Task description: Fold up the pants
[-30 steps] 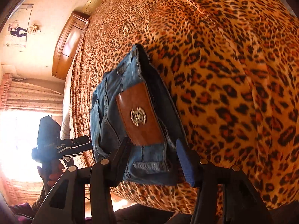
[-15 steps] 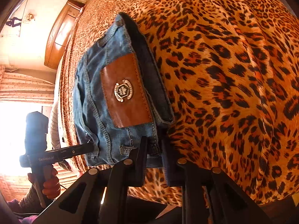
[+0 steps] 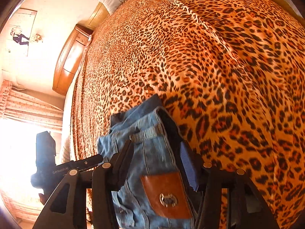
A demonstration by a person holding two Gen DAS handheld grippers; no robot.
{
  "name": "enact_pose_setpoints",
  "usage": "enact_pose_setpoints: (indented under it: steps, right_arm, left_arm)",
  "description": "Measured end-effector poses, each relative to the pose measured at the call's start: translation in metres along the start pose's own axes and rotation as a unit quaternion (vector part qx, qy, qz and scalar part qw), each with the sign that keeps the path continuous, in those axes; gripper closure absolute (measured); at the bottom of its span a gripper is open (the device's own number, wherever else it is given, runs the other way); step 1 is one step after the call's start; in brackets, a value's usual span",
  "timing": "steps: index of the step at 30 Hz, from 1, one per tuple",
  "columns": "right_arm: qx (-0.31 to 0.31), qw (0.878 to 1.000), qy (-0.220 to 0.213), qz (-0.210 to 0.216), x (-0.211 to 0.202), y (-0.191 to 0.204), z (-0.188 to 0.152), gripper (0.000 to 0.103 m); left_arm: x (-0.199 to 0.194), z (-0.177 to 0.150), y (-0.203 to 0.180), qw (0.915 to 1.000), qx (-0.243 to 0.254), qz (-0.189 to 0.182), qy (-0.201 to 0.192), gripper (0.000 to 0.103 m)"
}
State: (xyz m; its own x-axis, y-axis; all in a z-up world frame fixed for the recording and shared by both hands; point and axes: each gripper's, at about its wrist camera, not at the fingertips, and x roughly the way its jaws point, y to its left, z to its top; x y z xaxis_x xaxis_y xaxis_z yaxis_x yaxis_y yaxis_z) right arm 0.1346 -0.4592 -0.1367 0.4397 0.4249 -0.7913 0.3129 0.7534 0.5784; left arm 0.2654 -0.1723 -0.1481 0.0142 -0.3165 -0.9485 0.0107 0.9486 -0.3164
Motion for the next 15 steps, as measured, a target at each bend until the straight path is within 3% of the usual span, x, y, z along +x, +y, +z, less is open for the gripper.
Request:
enact_pose_setpoints:
  steps: [2, 3, 4, 6, 9, 11, 12, 13, 15]
  right_arm:
    - [-0.027, 0.999, -0.009, -0.016, 0.013, 0.012, 0.011, 0.065]
    - [-0.045, 0.998, -0.01, -0.032, 0.02, 0.018, 0.012, 0.087]
    - [-0.044, 0.997, -0.002, -0.057, 0.041, 0.03, 0.016, 0.09]
    - [-0.011, 0.998, 0.014, -0.062, 0.051, 0.017, 0.016, 0.089]
    - [0.014, 1.0, -0.006, -0.008, 0.029, 0.002, 0.008, 0.084]
    - [0.013, 1.0, -0.007, 0.009, 0.014, 0.002, 0.0, 0.073]
    - [0.013, 1.0, -0.005, 0.019, 0.007, -0.005, -0.006, 0.057]
    - [0.018, 0.999, -0.002, 0.026, 0.005, -0.008, -0.011, 0.051]
    - [0.025, 0.999, 0.004, 0.039, 0.003, -0.013, -0.022, 0.051]
  left_arm:
    - [0.013, 0.007, -0.005, 0.9991, 0.02, 0.036, -0.013, 0.048]
    - [0.019, 0.009, -0.009, 0.9982, 0.031, 0.05, -0.013, 0.048]
    - [0.025, 0.011, -0.012, 0.9978, 0.036, 0.055, -0.009, 0.048]
    - [0.023, 0.013, -0.014, 0.9981, 0.031, 0.052, -0.01, 0.05]
    - [0.003, 0.006, -0.011, 0.998, 0.05, 0.032, -0.02, 0.051]
    - [-0.013, -0.002, -0.011, 0.9969, 0.067, 0.031, -0.026, 0.051]
    - [-0.017, -0.01, -0.01, 0.9966, 0.072, 0.026, -0.03, 0.05]
    - [-0.02, -0.02, -0.011, 0.9967, 0.07, 0.023, -0.034, 0.048]
    - [-0.023, -0.042, -0.002, 0.9973, 0.061, 0.01, -0.039, 0.046]
